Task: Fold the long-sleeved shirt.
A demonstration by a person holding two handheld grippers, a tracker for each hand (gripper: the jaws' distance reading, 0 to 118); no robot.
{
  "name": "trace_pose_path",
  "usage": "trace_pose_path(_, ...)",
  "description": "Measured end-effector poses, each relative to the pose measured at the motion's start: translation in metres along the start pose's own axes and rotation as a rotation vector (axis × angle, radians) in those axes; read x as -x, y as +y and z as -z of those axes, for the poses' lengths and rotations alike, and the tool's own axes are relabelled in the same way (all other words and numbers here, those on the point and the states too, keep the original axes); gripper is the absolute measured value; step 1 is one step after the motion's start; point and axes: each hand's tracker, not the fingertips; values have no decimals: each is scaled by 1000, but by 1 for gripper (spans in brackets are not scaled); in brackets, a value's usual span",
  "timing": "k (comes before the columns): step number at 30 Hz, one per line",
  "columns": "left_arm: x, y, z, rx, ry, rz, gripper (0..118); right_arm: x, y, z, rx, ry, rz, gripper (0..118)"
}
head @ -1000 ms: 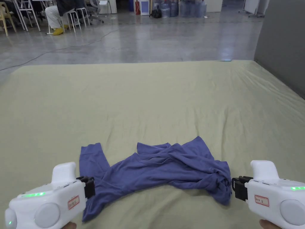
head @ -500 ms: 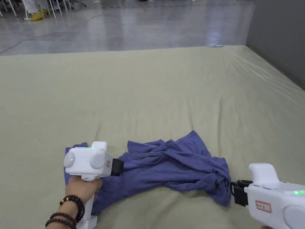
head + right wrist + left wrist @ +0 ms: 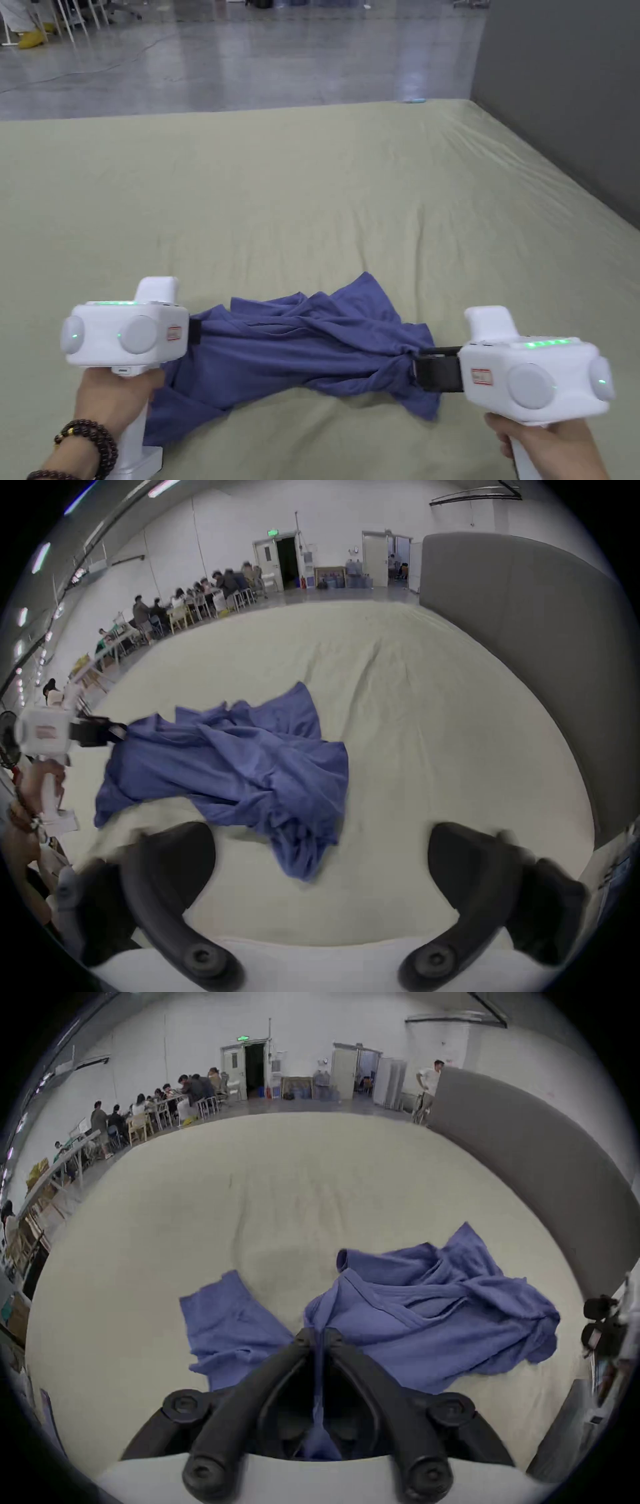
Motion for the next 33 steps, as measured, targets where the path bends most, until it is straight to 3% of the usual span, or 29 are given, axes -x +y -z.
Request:
trace_pose_path(5,1,0,-15,-30,-19,-22,0,11,22,55,31,16,-10,116)
trace_pose_path(6,1,0,-18,-35,-18,-26,0,9,19,67,36,-26,-4,108)
trace_pose_path(7,1,0,-22,-42,-17,-29,0,9,21,77,40,-41,5,92)
trace_pose_path(8,1,1,-24,-49,-18,-33,0,8,23,86,47,-26,12,69)
trace_pose_path(9,1,1,-27,-57,-19,-37,0,6,24,93,69,19,38,33)
trace_pose_path(10,2,2,-32,-74,-31,-46,0,7,22,95,94,43,54,22)
trace_pose_path(12,4,7,-40,-129,-52,-40,0,9,26,83,82,28,47,21)
trace_pose_path(19,4,57,-108,-346,-59,-54,0,8,95,-12,-185,123,3,20)
trace_pose_path(27,10,194,-197,-602,-65,-55,0,35,255,-103,-460,74,-151,20)
trace_pose_path(33,20,306,-209,-665,-21,-87,0,55,389,-132,-552,3,-214,20)
